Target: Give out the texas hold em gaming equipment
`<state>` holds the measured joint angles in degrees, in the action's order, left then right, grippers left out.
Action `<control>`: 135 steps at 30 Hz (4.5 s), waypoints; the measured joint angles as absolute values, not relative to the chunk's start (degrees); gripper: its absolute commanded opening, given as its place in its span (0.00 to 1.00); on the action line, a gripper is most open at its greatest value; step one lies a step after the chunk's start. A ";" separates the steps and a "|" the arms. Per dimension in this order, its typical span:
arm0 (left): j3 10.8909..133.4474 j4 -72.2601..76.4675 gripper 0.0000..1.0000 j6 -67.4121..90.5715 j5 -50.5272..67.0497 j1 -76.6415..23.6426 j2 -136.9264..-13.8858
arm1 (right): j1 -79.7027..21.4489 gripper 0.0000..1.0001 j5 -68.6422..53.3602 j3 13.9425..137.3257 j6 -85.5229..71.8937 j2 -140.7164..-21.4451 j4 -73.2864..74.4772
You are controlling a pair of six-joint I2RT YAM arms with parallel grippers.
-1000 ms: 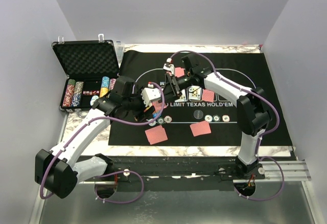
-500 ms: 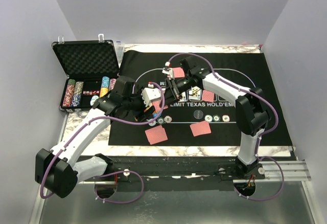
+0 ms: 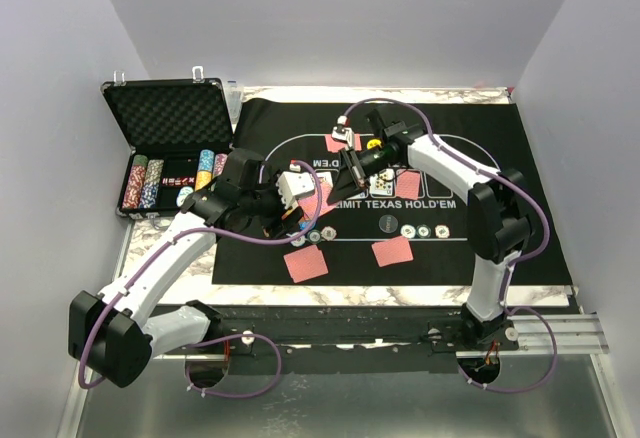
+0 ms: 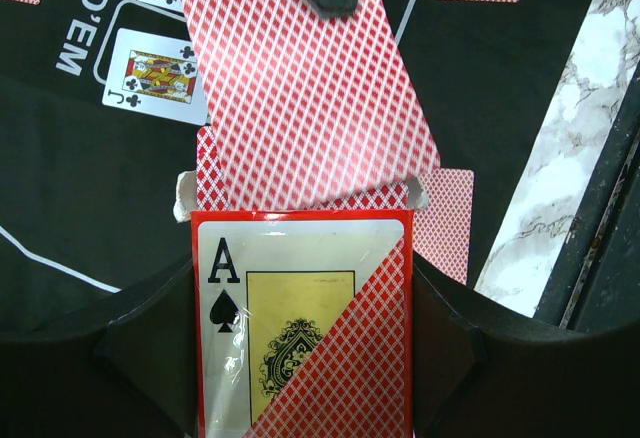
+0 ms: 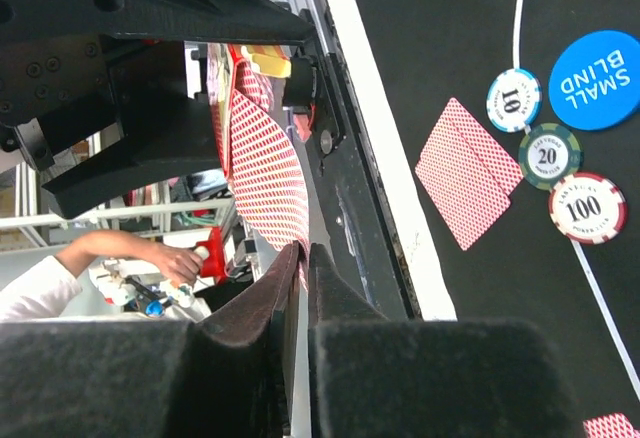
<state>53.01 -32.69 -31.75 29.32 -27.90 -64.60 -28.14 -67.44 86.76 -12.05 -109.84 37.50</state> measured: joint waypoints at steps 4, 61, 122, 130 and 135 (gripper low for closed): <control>53.01 -32.67 0.00 -31.77 29.32 -27.90 -64.27 | -25.69 0.01 -67.66 87.55 -8.69 -109.82 42.02; 51.92 -32.53 0.00 -31.99 29.30 -27.90 -63.02 | 5.13 0.15 -18.65 110.56 62.43 -129.99 78.46; 51.75 -25.80 0.00 -24.10 35.73 -26.70 -60.05 | -24.40 0.08 -51.22 91.11 15.70 -100.25 42.63; 52.16 -25.80 0.00 -20.69 37.63 -26.74 -60.12 | -39.16 0.01 -42.85 73.87 19.05 -86.08 26.26; 52.16 -25.80 0.00 -20.32 38.35 -26.74 -60.12 | -43.13 0.01 -37.85 72.62 25.17 -84.44 20.71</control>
<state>52.16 -25.80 -20.32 38.35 -26.74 -60.12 -43.13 -37.85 72.62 25.17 -84.44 20.71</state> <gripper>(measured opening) 0.667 0.008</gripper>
